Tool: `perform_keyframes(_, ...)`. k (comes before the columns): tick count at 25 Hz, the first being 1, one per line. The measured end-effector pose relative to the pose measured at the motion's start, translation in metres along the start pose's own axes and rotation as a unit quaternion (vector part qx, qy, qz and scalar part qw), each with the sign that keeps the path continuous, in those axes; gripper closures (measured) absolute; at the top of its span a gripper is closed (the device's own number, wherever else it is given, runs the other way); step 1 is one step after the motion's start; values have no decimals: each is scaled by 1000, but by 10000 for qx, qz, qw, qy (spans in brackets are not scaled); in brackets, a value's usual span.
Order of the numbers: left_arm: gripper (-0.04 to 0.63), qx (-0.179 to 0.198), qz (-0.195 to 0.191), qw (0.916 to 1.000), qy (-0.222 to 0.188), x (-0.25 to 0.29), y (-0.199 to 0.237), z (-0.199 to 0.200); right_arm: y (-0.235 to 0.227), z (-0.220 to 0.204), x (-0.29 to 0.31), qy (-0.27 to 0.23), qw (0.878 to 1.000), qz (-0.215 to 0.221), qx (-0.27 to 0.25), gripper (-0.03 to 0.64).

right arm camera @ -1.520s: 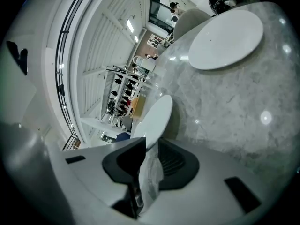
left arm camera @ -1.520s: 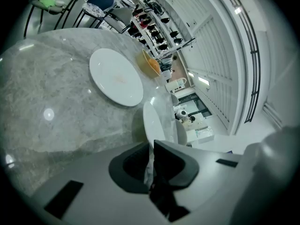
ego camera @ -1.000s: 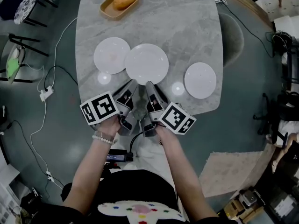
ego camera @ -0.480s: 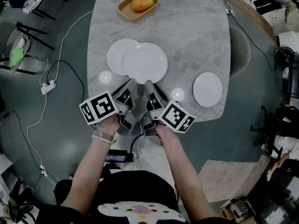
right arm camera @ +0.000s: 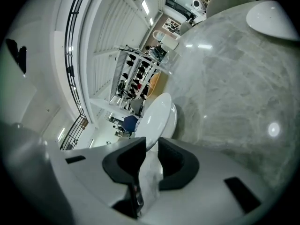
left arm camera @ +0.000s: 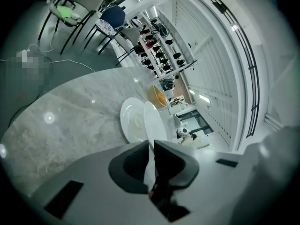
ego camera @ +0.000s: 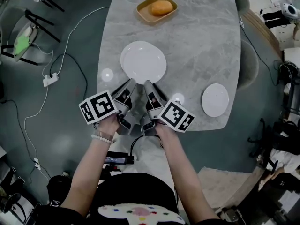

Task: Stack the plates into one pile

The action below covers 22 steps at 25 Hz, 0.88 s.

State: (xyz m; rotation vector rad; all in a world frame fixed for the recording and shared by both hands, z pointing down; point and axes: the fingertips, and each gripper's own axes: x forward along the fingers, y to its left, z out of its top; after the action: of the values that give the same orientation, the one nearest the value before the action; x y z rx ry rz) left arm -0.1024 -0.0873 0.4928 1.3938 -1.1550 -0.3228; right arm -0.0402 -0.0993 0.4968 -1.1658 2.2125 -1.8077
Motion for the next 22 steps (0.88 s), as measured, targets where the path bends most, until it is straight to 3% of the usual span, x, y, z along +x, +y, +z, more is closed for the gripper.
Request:
perform_keyframes(10, 551, -163, 83, 9997, -163, -2, 16, 12, -1, -8, 19, 227, 9996, -126, 133, 532)
perform_keyframes(22, 551, -281, 169, 9993, -188, 5, 27, 18, -8, -10, 31, 502, 9974, -493, -151, 514)
